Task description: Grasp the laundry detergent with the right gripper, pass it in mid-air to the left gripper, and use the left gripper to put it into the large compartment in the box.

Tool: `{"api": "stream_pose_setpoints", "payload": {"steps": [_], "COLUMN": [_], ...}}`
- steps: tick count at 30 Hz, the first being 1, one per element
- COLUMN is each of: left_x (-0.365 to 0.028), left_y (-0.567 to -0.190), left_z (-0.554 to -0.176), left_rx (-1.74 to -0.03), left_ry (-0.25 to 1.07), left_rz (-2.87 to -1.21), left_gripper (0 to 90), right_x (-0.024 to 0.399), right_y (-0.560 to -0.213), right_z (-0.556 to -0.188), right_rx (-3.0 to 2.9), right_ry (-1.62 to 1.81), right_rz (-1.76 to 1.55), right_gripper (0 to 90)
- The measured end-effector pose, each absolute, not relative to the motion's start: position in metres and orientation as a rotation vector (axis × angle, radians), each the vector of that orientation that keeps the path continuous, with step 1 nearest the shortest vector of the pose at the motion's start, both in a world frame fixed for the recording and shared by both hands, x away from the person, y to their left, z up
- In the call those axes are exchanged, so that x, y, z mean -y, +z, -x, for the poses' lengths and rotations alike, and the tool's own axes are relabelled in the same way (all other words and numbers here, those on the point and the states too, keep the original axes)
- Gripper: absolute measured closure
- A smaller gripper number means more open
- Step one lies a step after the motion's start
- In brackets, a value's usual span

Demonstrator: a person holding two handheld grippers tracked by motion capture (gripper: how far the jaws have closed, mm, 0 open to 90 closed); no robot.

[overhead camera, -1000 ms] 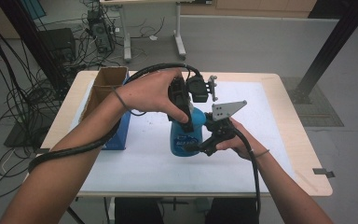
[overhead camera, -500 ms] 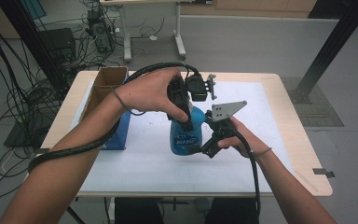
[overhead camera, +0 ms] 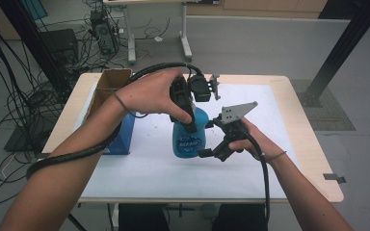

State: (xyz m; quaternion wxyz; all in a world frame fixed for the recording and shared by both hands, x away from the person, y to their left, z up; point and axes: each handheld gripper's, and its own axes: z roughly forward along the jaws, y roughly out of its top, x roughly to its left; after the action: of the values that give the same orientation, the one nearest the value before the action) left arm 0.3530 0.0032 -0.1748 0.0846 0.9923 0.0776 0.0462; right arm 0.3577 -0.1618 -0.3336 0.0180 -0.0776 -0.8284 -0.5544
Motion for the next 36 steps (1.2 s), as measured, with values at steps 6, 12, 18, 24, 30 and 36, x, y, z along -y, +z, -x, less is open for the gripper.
{"api": "stream_pose_setpoints", "payload": {"steps": [6, 12, 18, 24, 30, 36], "left_x": [-0.008, -0.014, -0.022, -0.030, -0.036, -0.046], "left_y": [-0.174, -0.172, -0.169, -0.163, -0.156, -0.146], "left_z": [-0.356, -0.360, -0.363, -0.366, -0.366, -0.371], "left_rx": [-0.276, -0.354, -0.435, -0.507, -0.589, -0.767], "left_ry": [0.139, 0.158, 0.182, 0.177, 0.217, 0.212], "left_rz": [-2.959, -2.944, -2.915, -2.891, -2.862, -2.815], "left_gripper": [37.7, 37.7, 37.8, 37.8, 37.8, 37.8], "right_x": [0.168, 0.176, 0.184, 0.190, 0.192, 0.190], "right_y": [-0.332, -0.329, -0.329, -0.329, -0.331, -0.330], "right_z": [-0.359, -0.359, -0.362, -0.367, -0.372, -0.377], "right_rx": [2.609, 2.649, 2.701, 2.757, 2.848, 2.865], "right_ry": [-1.649, -1.585, -1.504, -1.428, -1.256, -1.105], "right_rz": [0.268, 0.306, 0.385, 0.454, 0.538, 0.602], "right_gripper": [2.3, 2.8, 3.8, 4.5, 4.6, 4.9]}}
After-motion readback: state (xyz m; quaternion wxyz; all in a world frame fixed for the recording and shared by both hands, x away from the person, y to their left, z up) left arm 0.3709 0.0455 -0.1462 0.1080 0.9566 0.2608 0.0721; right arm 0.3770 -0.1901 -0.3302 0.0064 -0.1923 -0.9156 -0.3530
